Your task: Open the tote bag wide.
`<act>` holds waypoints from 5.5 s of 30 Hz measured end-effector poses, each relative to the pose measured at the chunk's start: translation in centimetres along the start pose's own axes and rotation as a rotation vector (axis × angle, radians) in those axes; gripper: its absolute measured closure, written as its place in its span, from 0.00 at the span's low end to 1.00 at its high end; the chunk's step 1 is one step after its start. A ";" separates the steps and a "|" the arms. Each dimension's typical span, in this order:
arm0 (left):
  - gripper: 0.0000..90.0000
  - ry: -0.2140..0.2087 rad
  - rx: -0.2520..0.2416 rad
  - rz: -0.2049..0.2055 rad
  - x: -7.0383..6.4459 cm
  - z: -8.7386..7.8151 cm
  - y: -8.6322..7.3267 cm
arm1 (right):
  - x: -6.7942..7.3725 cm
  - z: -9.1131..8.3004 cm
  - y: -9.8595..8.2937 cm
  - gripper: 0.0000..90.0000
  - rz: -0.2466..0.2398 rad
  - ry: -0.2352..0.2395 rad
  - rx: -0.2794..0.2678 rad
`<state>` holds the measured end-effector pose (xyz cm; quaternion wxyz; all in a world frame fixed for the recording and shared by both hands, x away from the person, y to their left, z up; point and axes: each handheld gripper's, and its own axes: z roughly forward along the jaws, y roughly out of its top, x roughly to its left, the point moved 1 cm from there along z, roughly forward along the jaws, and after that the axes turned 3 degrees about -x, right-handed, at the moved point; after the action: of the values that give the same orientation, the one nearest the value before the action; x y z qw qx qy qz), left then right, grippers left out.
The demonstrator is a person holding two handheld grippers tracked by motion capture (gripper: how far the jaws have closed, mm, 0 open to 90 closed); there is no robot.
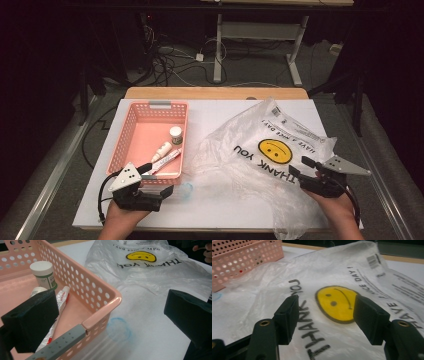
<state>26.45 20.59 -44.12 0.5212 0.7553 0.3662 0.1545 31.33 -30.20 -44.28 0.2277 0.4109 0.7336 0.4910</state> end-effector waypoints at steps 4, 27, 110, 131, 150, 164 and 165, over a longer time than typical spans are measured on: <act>0.00 0.010 -0.008 -0.007 0.1 0.0 0.1 | 1.4 0.8 0.5 0.33 -0.046 0.041 -0.019; 0.00 0.029 0.004 -0.019 0.3 0.2 0.0 | 5.0 6.3 3.2 0.00 -0.134 0.117 0.020; 0.00 0.016 -0.003 -0.004 -0.1 0.2 0.0 | 4.2 11.7 1.7 1.00 -0.072 0.107 0.135; 0.00 0.025 -0.029 -0.050 -0.1 -0.1 -0.1 | 3.8 8.6 5.4 1.00 -0.062 0.120 -0.081; 0.00 0.029 -0.025 -0.059 -0.3 0.0 -0.1 | 3.6 7.6 6.4 1.00 -0.071 0.122 -0.117; 0.00 0.042 -0.045 -0.087 -0.1 0.2 1.2 | 3.4 6.9 6.8 1.00 -0.068 0.136 -0.147; 0.00 0.049 -0.043 -0.088 0.1 0.3 1.4 | 3.4 6.9 6.8 1.00 -0.069 0.137 -0.146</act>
<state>27.20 20.19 -42.98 0.5345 0.7230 0.4084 0.1576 37.07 -22.53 -40.75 0.2234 0.3330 0.7234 0.5621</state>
